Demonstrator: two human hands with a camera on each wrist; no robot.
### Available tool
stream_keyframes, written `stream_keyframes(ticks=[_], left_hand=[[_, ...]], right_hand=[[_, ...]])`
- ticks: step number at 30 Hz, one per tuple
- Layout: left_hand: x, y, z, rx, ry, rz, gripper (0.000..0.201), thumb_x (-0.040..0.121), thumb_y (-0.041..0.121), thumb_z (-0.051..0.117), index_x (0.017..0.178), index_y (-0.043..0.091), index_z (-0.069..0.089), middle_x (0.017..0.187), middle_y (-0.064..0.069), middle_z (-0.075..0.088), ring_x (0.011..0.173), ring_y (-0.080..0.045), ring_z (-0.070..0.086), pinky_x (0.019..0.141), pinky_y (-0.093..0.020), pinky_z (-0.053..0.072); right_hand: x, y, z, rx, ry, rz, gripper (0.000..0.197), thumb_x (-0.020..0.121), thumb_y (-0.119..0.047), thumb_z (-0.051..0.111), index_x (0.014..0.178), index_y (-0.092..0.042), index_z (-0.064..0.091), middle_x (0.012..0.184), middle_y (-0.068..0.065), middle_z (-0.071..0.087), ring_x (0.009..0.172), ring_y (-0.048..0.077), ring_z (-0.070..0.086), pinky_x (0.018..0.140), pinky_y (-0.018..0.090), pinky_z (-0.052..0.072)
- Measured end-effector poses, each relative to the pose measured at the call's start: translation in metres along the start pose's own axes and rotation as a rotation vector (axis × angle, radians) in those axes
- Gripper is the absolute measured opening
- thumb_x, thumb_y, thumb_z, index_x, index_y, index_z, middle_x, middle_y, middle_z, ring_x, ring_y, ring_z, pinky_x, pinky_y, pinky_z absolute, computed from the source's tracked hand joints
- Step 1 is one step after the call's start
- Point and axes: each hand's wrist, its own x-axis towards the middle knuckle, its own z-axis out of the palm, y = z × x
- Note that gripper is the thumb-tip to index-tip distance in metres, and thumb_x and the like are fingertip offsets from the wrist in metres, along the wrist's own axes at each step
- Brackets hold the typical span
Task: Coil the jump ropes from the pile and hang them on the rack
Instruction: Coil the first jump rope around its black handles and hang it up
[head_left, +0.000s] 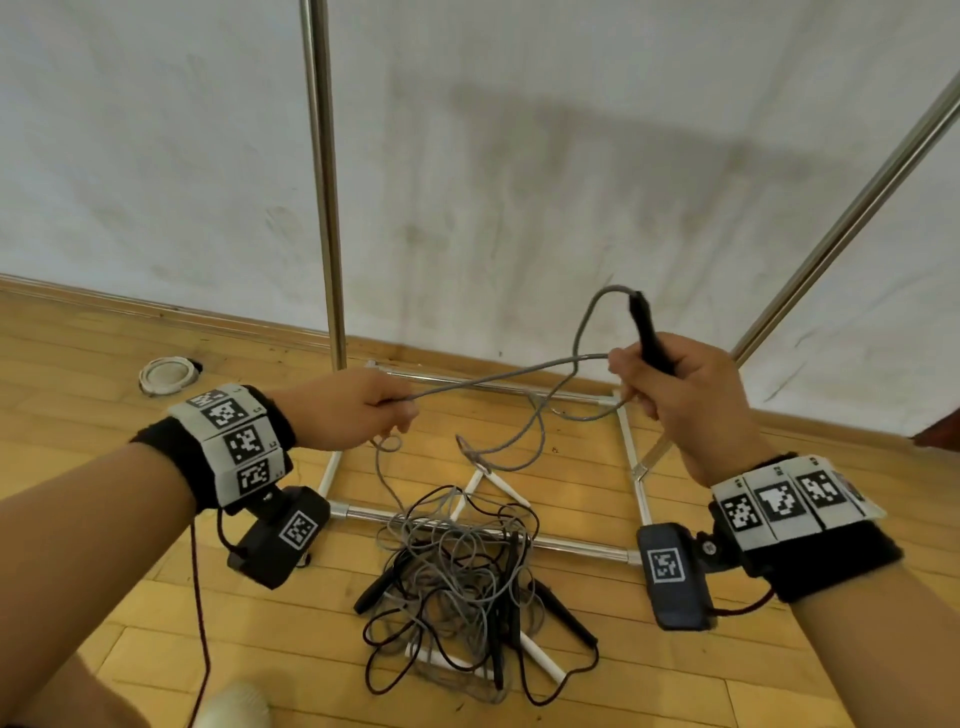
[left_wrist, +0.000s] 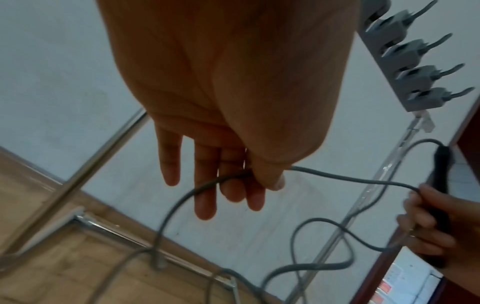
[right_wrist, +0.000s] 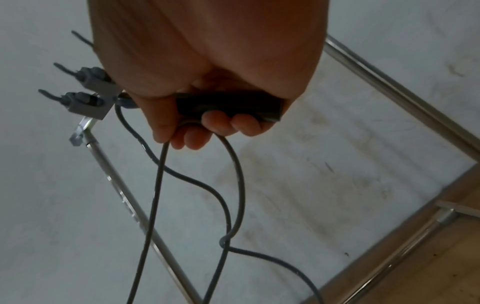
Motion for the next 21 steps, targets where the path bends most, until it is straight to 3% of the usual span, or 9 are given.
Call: stream_keyframes(ticks=[2, 4, 7, 9, 14, 16, 18, 20, 21], left_hand=[[-0.003, -0.011, -0.001, -0.022, -0.039, -0.033, 0.030, 0.104, 0.035, 0.043, 0.080, 0.029, 0.061, 0.082, 0.008, 0.067, 0.074, 0.000, 0.060, 0.066, -0.014, 0.039], [-0.006, -0.019, -0.002, -0.061, -0.040, -0.055, 0.028, 0.103, 0.032, 0.044, 0.083, 0.029, 0.063, 0.083, 0.007, 0.069, 0.074, 0.002, 0.061, 0.072, -0.020, 0.041], [-0.006, -0.017, -0.004, -0.079, 0.073, -0.055, 0.024, 0.103, 0.032, 0.047, 0.091, 0.035, 0.068, 0.074, 0.006, 0.066, 0.065, 0.004, 0.059, 0.062, -0.015, 0.039], [-0.006, -0.005, -0.004, -0.064, 0.120, -0.013, 0.021, 0.102, 0.034, 0.048, 0.097, 0.039, 0.068, 0.070, 0.008, 0.063, 0.064, 0.004, 0.057, 0.058, -0.015, 0.038], [-0.006, 0.040, 0.005, -0.088, 0.099, 0.139, 0.022, 0.101, 0.032, 0.050, 0.099, 0.026, 0.072, 0.058, 0.020, 0.059, 0.054, 0.001, 0.053, 0.054, -0.011, 0.039], [-0.007, 0.055, 0.008, -0.097, 0.040, 0.187, 0.025, 0.102, 0.033, 0.050, 0.099, 0.023, 0.073, 0.064, 0.012, 0.063, 0.058, -0.003, 0.056, 0.056, -0.017, 0.043], [-0.008, 0.065, 0.010, -0.080, -0.016, 0.206, 0.025, 0.102, 0.035, 0.049, 0.102, 0.026, 0.073, 0.084, 0.002, 0.071, 0.078, -0.012, 0.065, 0.074, -0.032, 0.052], [-0.008, 0.072, 0.011, -0.067, -0.026, 0.215, 0.027, 0.102, 0.035, 0.047, 0.103, 0.027, 0.073, 0.091, 0.001, 0.072, 0.085, -0.011, 0.065, 0.080, -0.031, 0.052], [-0.008, 0.075, 0.011, -0.065, -0.013, 0.228, 0.027, 0.103, 0.034, 0.046, 0.100, 0.027, 0.072, 0.084, 0.003, 0.070, 0.077, -0.005, 0.063, 0.073, -0.026, 0.050]], right_hand=[[0.004, 0.006, -0.011, -0.033, 0.064, 0.003, 0.015, 0.087, -0.025, 0.073, 0.076, -0.015, 0.071, 0.057, 0.002, 0.060, 0.050, 0.007, 0.047, 0.057, 0.029, 0.038], [0.005, 0.014, -0.019, -0.170, 0.023, -0.003, 0.018, 0.084, -0.032, 0.074, 0.073, -0.019, 0.071, 0.057, 0.006, 0.060, 0.050, 0.009, 0.049, 0.055, 0.028, 0.039], [0.003, 0.023, -0.020, -0.507, -0.128, -0.003, 0.014, 0.081, -0.039, 0.076, 0.069, -0.034, 0.071, 0.054, -0.009, 0.060, 0.046, 0.004, 0.049, 0.050, 0.018, 0.036], [0.002, 0.024, -0.014, -0.638, -0.177, -0.009, 0.011, 0.079, -0.035, 0.078, 0.076, -0.039, 0.068, 0.064, -0.015, 0.064, 0.055, 0.002, 0.057, 0.055, 0.021, 0.040], [-0.004, 0.017, 0.013, -0.460, -0.235, -0.008, 0.020, 0.078, -0.024, 0.079, 0.085, -0.040, 0.071, 0.080, -0.018, 0.071, 0.073, -0.003, 0.064, 0.067, 0.020, 0.047], [-0.008, 0.013, 0.025, -0.372, -0.234, -0.018, 0.025, 0.076, -0.018, 0.081, 0.092, -0.035, 0.072, 0.084, -0.022, 0.070, 0.080, -0.006, 0.064, 0.072, 0.017, 0.045], [-0.010, 0.009, 0.035, -0.357, -0.228, -0.034, 0.041, 0.073, -0.015, 0.083, 0.102, -0.039, 0.067, 0.090, -0.019, 0.068, 0.078, -0.004, 0.062, 0.068, 0.013, 0.044], [-0.013, 0.000, 0.043, -0.347, -0.252, -0.078, 0.051, 0.072, -0.015, 0.083, 0.107, -0.046, 0.062, 0.099, -0.020, 0.066, 0.078, -0.006, 0.061, 0.066, 0.010, 0.043], [-0.015, -0.004, 0.047, -0.330, -0.277, -0.118, 0.049, 0.073, -0.016, 0.082, 0.107, -0.047, 0.063, 0.102, -0.021, 0.066, 0.084, -0.006, 0.061, 0.070, 0.008, 0.043]])
